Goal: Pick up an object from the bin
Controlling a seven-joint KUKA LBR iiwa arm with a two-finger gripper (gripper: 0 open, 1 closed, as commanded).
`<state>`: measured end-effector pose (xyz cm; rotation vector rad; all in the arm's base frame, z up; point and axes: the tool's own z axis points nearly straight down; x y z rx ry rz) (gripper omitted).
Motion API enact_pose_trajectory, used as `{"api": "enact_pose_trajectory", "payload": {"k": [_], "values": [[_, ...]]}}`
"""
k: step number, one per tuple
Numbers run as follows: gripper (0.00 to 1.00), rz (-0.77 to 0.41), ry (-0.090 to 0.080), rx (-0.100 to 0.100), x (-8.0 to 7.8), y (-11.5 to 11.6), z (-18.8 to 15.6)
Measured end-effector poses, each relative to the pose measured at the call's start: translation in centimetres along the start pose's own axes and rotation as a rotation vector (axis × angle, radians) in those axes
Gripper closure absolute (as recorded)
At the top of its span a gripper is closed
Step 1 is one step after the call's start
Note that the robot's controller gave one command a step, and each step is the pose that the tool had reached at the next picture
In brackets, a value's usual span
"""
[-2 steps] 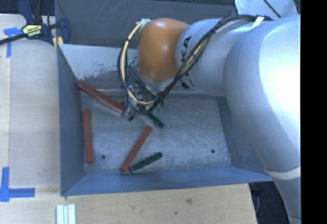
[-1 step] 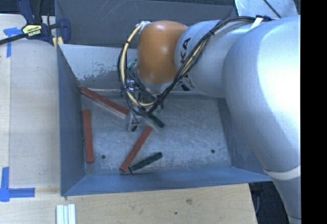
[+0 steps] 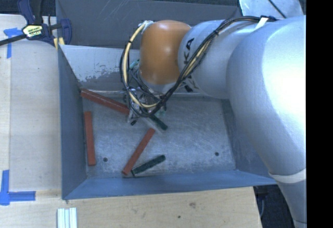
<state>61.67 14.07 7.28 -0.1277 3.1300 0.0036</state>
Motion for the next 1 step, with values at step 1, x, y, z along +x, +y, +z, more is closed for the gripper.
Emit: {"api": "enact_pose_trajectory", "payload": {"k": [1], "values": [[1.00, 0.004, -0.001, 0.001, 3.51, -2.25, -11.71]]}}
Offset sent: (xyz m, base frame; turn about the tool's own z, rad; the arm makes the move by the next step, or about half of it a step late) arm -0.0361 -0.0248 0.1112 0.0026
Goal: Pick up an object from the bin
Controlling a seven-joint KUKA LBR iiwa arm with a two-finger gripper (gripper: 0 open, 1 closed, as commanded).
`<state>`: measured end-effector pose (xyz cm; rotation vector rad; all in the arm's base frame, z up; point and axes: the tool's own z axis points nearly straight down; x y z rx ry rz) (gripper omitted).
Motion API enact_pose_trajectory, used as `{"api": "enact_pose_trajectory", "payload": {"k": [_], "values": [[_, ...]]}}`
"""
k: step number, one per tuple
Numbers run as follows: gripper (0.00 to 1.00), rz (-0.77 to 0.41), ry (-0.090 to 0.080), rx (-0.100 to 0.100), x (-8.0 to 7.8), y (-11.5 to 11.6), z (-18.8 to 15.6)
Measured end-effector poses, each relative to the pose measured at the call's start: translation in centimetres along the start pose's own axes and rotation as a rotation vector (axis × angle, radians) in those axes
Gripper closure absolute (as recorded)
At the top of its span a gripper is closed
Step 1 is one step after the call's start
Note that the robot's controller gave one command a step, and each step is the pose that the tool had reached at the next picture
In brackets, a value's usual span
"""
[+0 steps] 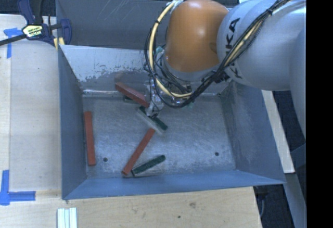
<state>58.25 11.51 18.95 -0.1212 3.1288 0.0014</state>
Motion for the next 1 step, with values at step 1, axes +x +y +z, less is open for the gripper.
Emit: {"api": "enact_pose_trajectory", "payload": {"k": [1], "values": [[1.00, -0.058, 0.003, 0.000, 0.42, 1.05, -3.08]]}}
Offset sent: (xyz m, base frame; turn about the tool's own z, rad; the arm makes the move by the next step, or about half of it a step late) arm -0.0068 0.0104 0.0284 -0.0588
